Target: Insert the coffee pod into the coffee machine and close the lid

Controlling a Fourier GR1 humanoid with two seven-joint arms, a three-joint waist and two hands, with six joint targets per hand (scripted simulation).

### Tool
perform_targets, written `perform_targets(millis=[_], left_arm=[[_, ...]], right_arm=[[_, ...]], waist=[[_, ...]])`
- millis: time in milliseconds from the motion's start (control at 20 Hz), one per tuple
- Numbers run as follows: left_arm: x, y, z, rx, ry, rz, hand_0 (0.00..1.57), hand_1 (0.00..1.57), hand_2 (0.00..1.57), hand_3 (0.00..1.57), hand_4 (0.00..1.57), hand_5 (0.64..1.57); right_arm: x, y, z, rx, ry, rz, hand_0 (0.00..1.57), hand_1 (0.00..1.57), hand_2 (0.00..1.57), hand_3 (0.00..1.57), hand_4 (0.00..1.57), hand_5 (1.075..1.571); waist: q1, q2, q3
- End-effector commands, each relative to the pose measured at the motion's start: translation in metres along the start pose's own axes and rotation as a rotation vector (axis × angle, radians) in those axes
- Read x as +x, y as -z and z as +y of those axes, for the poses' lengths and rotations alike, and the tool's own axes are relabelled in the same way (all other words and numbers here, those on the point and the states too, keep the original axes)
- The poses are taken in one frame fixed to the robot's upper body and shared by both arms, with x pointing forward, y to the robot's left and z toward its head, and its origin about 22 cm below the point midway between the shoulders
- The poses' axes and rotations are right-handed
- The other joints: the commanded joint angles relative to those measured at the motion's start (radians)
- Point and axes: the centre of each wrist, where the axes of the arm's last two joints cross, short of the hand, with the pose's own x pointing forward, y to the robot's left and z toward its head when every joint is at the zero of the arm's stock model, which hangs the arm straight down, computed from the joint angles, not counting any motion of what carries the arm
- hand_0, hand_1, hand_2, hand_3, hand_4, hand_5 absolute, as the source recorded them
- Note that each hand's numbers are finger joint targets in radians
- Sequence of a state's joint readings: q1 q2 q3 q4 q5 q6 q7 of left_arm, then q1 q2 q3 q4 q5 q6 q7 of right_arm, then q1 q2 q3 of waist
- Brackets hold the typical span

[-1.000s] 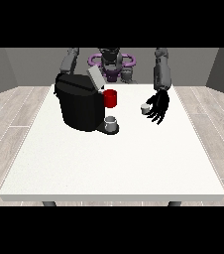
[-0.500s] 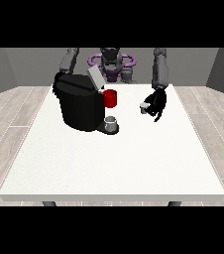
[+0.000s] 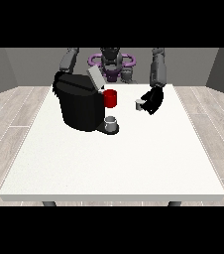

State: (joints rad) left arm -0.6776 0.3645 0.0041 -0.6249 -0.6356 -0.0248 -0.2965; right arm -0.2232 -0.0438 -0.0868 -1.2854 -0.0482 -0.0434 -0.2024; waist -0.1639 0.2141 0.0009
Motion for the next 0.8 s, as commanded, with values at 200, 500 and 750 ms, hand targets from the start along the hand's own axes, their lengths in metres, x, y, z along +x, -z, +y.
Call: perform_targets(millis=[200,500,750], left_arm=[[0.023,0.014,0.009,-0.035,-0.053,-0.041,1.51,1.51,1.44,1.30,0.57,1.571],[0.069,0.035,0.017,-0.066,-0.089,-0.087,1.36,1.36,1.38,1.33,0.56,1.571],[0.057,0.030,0.020,-0.071,-0.133,-0.077,1.45,1.45,1.45,1.39,0.60,1.571]], right_arm=[[-0.034,-0.016,-0.019,-0.013,0.012,0.045,0.00,0.00,0.00,0.00,0.26,1.571],[-0.038,-0.014,0.003,-0.015,-0.021,0.109,0.00,0.00,0.00,0.00,0.23,1.571],[-0.035,-0.023,-0.003,0.028,-0.030,0.113,0.00,0.00,0.00,0.00,0.30,1.571]], waist=[[0.026,-0.050,-0.0007],[0.050,-0.136,-0.0005],[0.016,-0.163,-0.0011]])
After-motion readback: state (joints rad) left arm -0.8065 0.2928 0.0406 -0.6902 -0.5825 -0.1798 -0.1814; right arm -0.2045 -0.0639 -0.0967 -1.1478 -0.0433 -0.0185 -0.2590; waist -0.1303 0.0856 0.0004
